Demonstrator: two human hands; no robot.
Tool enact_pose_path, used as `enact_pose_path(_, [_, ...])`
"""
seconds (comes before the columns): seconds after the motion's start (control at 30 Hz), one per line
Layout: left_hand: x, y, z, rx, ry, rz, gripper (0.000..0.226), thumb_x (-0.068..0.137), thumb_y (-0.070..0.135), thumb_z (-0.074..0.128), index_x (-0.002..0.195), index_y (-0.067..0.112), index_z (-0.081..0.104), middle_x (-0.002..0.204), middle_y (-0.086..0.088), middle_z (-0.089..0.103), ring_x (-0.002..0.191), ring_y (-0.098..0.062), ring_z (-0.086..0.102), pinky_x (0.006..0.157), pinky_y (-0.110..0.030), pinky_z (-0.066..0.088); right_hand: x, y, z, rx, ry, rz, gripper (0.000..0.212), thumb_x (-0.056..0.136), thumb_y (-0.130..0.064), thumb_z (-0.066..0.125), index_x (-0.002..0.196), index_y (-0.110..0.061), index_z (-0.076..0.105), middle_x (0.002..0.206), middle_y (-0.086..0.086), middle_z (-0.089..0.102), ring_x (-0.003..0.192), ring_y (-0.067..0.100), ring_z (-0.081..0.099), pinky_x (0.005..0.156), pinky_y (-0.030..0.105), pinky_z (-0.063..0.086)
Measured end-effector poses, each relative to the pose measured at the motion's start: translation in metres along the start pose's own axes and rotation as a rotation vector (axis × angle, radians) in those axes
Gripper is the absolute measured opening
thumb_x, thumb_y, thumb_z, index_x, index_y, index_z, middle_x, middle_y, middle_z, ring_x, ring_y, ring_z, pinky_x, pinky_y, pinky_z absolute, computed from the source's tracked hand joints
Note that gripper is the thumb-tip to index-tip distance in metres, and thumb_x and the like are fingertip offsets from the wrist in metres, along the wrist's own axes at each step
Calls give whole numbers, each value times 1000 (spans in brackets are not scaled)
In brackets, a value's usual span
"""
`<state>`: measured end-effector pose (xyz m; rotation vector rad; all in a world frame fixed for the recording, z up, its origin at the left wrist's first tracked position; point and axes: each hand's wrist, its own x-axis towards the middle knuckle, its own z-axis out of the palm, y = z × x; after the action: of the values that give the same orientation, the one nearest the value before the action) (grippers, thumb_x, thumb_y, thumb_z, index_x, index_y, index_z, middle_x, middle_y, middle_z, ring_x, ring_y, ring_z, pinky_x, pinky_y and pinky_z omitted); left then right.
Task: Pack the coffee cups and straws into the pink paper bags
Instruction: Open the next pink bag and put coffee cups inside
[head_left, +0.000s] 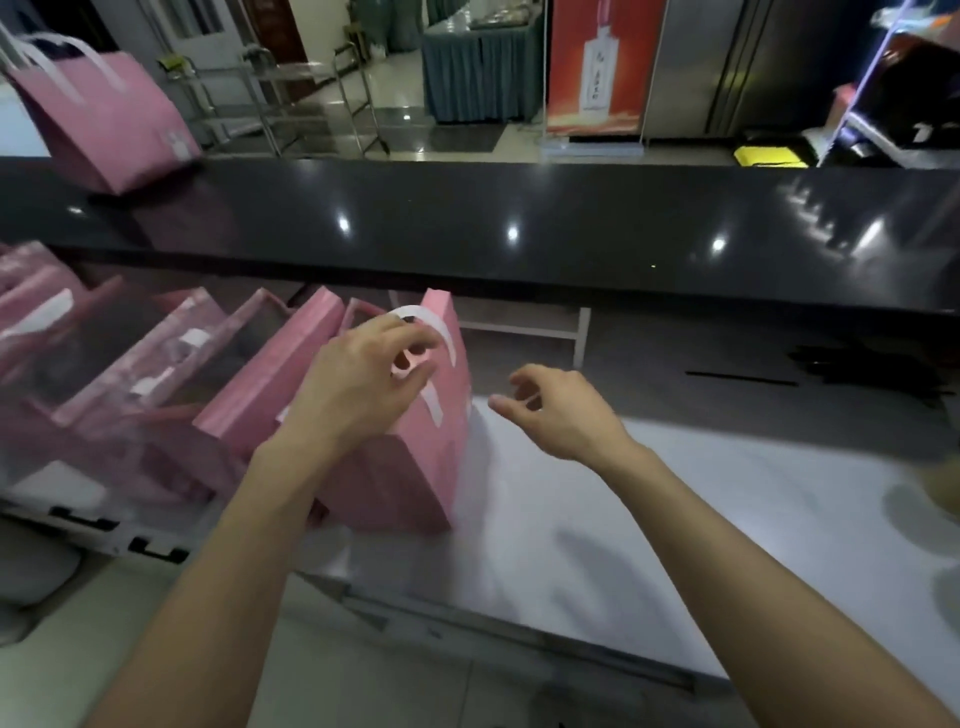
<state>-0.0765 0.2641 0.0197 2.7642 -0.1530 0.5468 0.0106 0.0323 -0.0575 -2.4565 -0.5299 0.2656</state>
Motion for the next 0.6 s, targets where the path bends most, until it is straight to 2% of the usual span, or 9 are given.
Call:
enact_pose_path(0.07, [-7,-24,-13,35,67,-73,17,100,24,73,116,27,79,106,14,65,87,-12,66,80,-35,57,6,-40,7,30,94,8,92,85,-92,54,145,-22,56,114,-3,76,99,19,73,85,42,63])
enact_pose_path(0.13, [-14,-47,-23,88,89,-172,17,102,22,67,115,25,79,110,7,68,92,-20,69,83,-43,59,10,-80,14,-59,156,1,112,73,-105,41,144,-19,49,100,-2,73,93,26,72,73,42,57])
enact_pose_path(0.2, [-19,-66,-30,100,73,-267,21,104,19,63,116,22,79,113,0,69,97,-28,70,86,-51,59,14,-114,23,-169,162,-10,121,70,-106,41,150,-14,39,97,-1,66,93,31,71,68,39,47])
enact_pose_path(0.27, [-24,-78,-30,60,34,-304,25,105,13,58,117,18,79,112,-3,68,101,-31,68,90,-53,57,20,-137,29,-221,114,1,123,76,-88,64,159,-7,24,108,3,66,91,32,65,71,38,43])
enact_pose_path(0.33, [-27,-85,-27,9,-12,-312,31,106,8,53,117,16,80,114,-3,68,105,-30,69,95,-51,57,25,-143,30,-253,38,15,122,77,-55,83,163,-1,14,122,9,66,91,32,59,73,37,44])
enact_pose_path(0.4, [-27,-91,-25,-13,-42,-299,36,106,4,50,119,16,80,118,-1,68,110,-27,69,98,-50,57,28,-136,24,-284,30,34,106,79,-28,85,158,1,21,124,12,65,98,35,64,73,38,44])
enact_pose_path(0.43, [-27,-94,-24,-16,-46,-285,37,105,2,50,121,18,80,120,0,68,112,-26,68,99,-49,57,28,-129,18,-304,51,41,94,82,-22,83,154,0,28,119,13,65,102,36,67,73,38,43])
enact_pose_path(0.5, [-24,-95,-19,-15,-64,-249,43,102,0,52,128,23,76,125,3,64,112,-23,66,98,-45,57,29,-110,-1,-348,96,40,66,85,-19,79,138,-6,43,106,12,61,103,38,68,71,40,43])
enact_pose_path(0.6, [-18,-93,-9,-35,-81,-190,50,98,0,54,136,28,72,125,4,54,111,-19,61,95,-41,57,29,-75,-33,-406,120,66,37,84,-16,72,118,-15,58,105,10,65,93,34,65,71,39,48])
